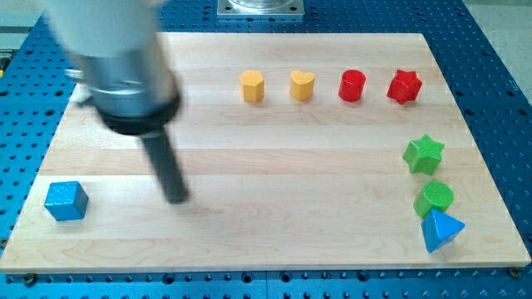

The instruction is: Move the triangle bottom right side of the green circle

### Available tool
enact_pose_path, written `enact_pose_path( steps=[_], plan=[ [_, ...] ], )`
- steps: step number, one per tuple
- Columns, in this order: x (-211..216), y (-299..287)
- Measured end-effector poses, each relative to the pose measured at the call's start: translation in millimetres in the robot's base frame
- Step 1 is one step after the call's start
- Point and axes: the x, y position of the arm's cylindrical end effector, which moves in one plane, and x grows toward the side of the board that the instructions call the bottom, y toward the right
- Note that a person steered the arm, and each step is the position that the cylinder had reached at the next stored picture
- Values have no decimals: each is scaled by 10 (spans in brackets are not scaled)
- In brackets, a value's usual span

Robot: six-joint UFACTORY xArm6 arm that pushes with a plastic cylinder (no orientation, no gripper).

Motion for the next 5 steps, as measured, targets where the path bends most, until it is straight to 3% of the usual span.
enact_pose_path(
  steps=[1, 2, 4, 5],
  plan=[
    [471, 1058],
    [737, 1660],
    [726, 3468],
    [645, 3692]
  ],
)
